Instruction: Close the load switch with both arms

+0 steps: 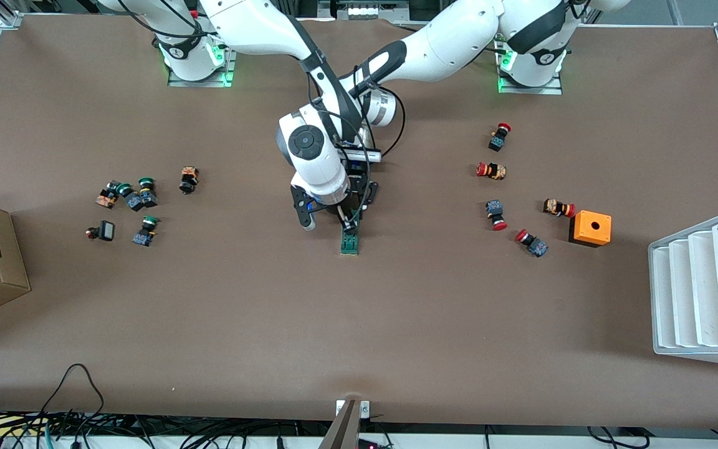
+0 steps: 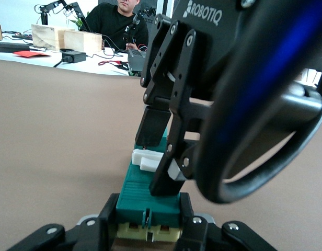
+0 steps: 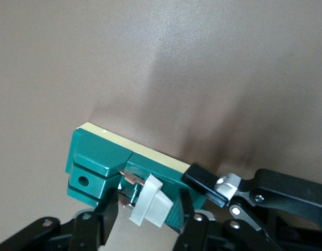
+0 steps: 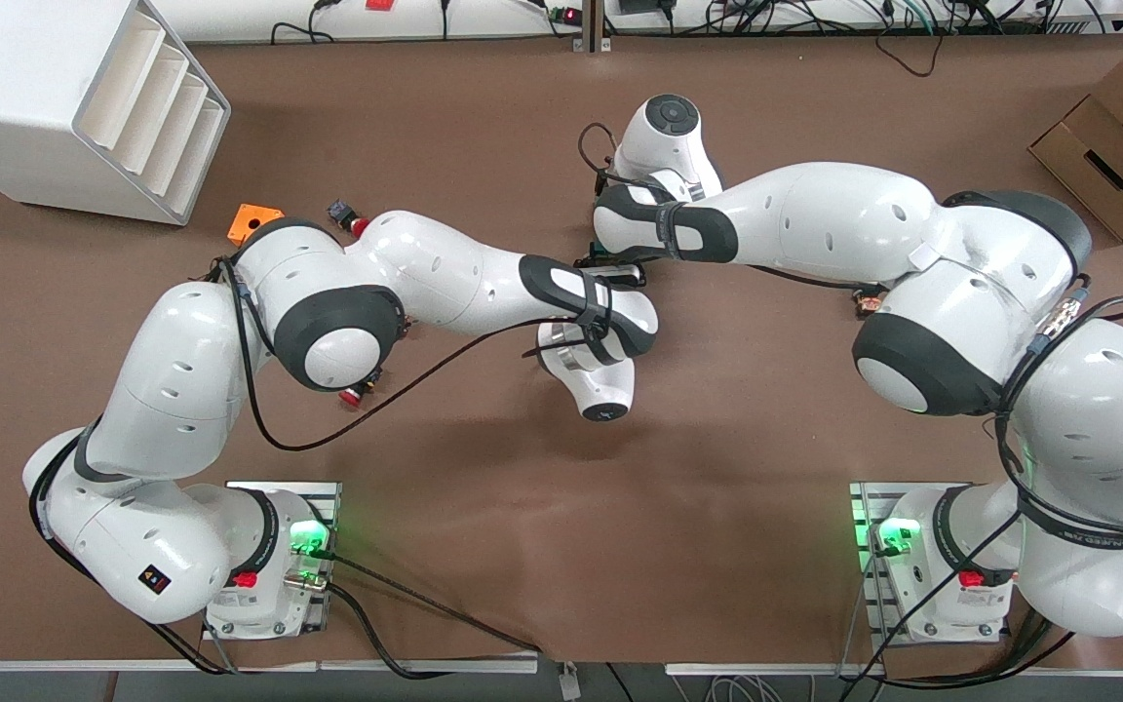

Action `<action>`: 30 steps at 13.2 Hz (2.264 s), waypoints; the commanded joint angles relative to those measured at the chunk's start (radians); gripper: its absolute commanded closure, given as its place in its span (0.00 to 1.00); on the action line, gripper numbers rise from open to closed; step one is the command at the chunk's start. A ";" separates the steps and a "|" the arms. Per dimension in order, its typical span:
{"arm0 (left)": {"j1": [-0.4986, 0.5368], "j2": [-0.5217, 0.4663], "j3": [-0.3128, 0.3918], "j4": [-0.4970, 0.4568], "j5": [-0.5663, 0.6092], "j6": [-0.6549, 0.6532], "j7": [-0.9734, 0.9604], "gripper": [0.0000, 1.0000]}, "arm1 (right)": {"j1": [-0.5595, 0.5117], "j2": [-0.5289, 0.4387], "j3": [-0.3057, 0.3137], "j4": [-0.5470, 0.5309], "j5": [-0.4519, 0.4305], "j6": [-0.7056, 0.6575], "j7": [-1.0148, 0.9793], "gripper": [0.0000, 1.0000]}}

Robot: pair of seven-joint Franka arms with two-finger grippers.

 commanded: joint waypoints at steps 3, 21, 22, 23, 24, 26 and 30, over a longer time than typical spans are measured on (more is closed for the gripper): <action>-0.005 0.036 0.017 0.024 0.017 0.005 -0.052 0.83 | 0.009 0.000 -0.005 0.014 -0.007 0.014 0.016 0.56; -0.008 0.035 0.017 0.024 0.017 0.000 -0.052 0.83 | 0.002 -0.015 -0.011 0.051 -0.009 -0.029 0.004 0.78; -0.008 0.035 0.017 0.024 0.016 0.000 -0.052 0.83 | -0.002 -0.015 -0.011 0.062 -0.009 -0.029 0.004 0.79; -0.008 0.035 0.018 0.024 0.017 0.000 -0.052 0.83 | -0.007 -0.015 -0.011 0.065 -0.009 -0.029 0.004 0.79; -0.008 0.035 0.017 0.025 0.017 0.000 -0.052 0.83 | -0.011 -0.015 -0.011 0.070 -0.009 -0.031 0.003 0.81; -0.008 0.035 0.018 0.024 0.017 0.000 -0.052 0.83 | -0.022 -0.014 -0.011 0.079 -0.007 -0.046 0.004 0.82; -0.008 0.035 0.018 0.024 0.016 0.000 -0.053 0.83 | -0.054 -0.005 -0.011 0.119 -0.007 -0.075 0.001 0.82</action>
